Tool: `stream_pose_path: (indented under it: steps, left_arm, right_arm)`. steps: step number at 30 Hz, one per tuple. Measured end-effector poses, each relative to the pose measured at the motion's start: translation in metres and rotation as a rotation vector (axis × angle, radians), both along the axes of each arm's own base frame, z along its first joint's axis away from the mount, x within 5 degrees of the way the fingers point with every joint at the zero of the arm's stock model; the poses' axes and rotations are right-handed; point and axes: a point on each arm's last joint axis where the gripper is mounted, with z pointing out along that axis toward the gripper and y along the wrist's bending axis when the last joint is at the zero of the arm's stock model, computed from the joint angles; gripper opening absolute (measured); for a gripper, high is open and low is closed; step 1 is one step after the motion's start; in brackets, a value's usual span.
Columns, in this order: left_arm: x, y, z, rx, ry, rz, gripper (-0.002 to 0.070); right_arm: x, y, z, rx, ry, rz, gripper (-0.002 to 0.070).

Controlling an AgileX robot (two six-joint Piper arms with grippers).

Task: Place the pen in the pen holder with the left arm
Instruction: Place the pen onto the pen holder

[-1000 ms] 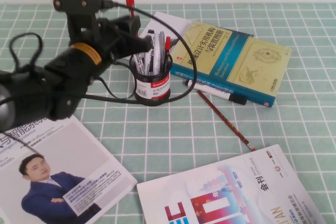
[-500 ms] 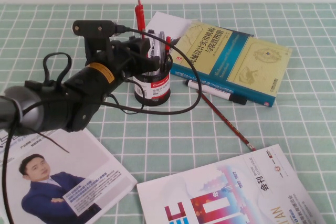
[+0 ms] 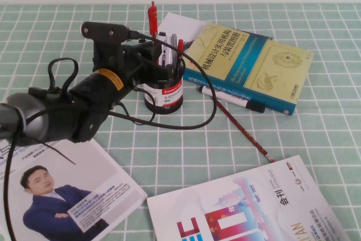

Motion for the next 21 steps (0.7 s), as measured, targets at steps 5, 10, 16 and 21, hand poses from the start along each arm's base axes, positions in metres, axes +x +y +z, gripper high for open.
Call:
stream_pose_path:
  steps: [5, 10, 16, 21]
  left_arm:
    - [0.0, 0.0, 0.0, 0.022, -0.014, -0.004, 0.0069]
    - [0.0012, -0.0006, -0.0057, 0.031, -0.007, -0.004, 0.0069]
    - [0.003, -0.0007, -0.0078, 0.006, -0.018, 0.006, 0.0069]
    - [0.0045, 0.0012, -0.0053, -0.045, -0.02, 0.038, 0.0069]
  right_arm:
    - [0.0, 0.0, 0.0, 0.0, 0.0, 0.0, -0.002]
    - [0.0, 0.0, 0.0, 0.0, 0.0, 0.0, -0.002]
    - [0.0, 0.0, 0.0, 0.0, 0.0, 0.0, -0.002]
    - [0.0, 0.0, 0.0, 0.0, 0.0, 0.0, -0.002]
